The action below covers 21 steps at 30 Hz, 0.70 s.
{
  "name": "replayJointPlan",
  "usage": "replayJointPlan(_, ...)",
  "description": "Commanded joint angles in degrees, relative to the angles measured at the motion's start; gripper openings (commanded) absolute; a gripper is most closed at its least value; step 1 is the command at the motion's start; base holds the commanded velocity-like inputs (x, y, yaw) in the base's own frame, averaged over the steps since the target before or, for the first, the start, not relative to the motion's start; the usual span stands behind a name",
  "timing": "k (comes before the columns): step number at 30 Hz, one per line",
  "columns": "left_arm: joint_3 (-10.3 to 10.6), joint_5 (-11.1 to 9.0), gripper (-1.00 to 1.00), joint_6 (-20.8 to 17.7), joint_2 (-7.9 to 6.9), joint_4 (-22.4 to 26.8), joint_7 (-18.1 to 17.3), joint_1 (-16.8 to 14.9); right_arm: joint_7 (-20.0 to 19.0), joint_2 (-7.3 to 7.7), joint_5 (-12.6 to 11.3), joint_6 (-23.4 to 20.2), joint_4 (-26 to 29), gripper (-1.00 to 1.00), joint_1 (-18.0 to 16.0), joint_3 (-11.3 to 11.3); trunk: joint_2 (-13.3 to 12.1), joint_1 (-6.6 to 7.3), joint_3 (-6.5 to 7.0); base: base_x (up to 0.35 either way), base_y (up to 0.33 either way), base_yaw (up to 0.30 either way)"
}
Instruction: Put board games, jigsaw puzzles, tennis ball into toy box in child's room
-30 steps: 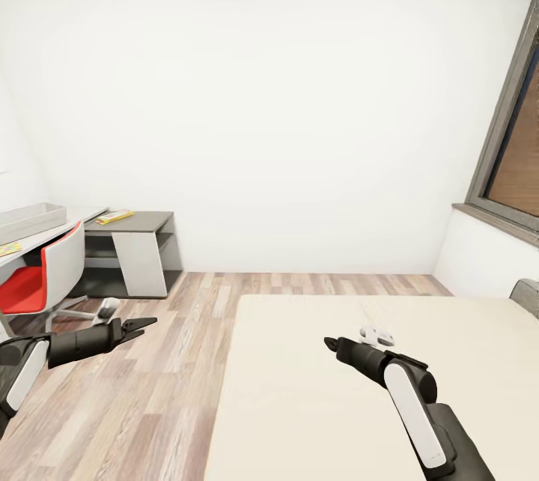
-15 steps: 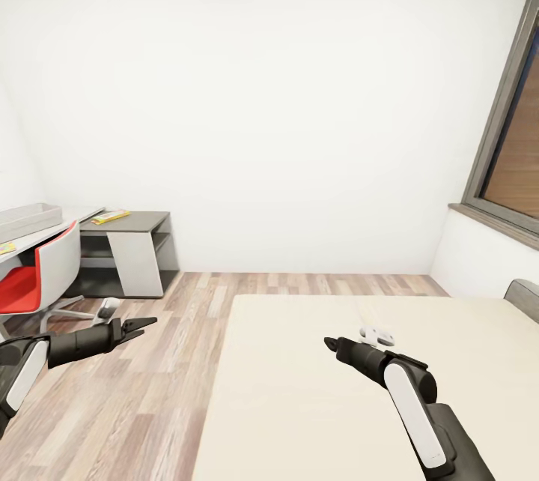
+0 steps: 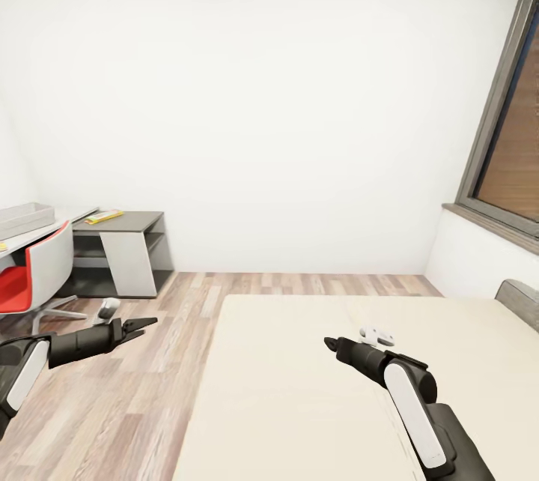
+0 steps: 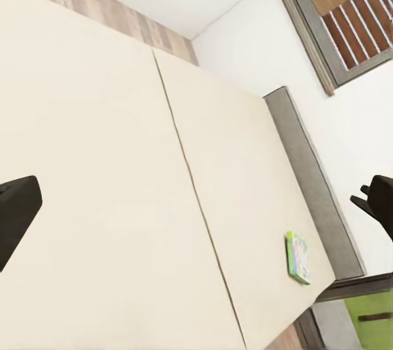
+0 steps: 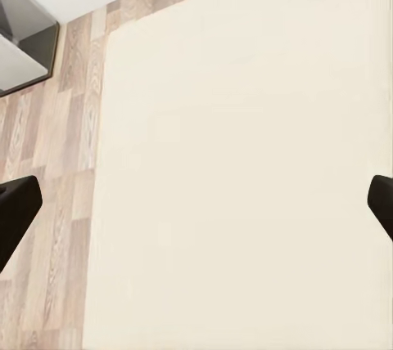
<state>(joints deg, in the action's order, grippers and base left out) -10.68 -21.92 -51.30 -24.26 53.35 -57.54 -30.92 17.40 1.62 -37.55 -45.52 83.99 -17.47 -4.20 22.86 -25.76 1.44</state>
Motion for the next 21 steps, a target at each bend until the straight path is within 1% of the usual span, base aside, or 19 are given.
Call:
replayJointPlan(1,-0.04,-0.05,1.0,-0.29,0.0,0.0,-0.12,-0.02,0.6,0.05,-0.59,-0.05,0.04,1.0,-0.02,-0.11,0.06,-0.03,-0.03,0.0,-0.277,0.0)
replayJointPlan(13,-0.04,-0.05,1.0,-0.29,0.0,0.0,-0.09,-0.02,0.59,0.13,-0.59,-0.09,0.08,1.0,-0.02,-0.03,0.06,-0.03,-0.03,0.0,-0.286,0.0)
replayJointPlan(21,-0.04,-0.01,1.0,-0.29,0.38,0.0,-0.12,-0.03,0.59,0.11,-0.59,-0.09,0.12,1.0,-0.02,-0.02,0.06,-0.03,-0.03,0.0,-0.285,0.0)
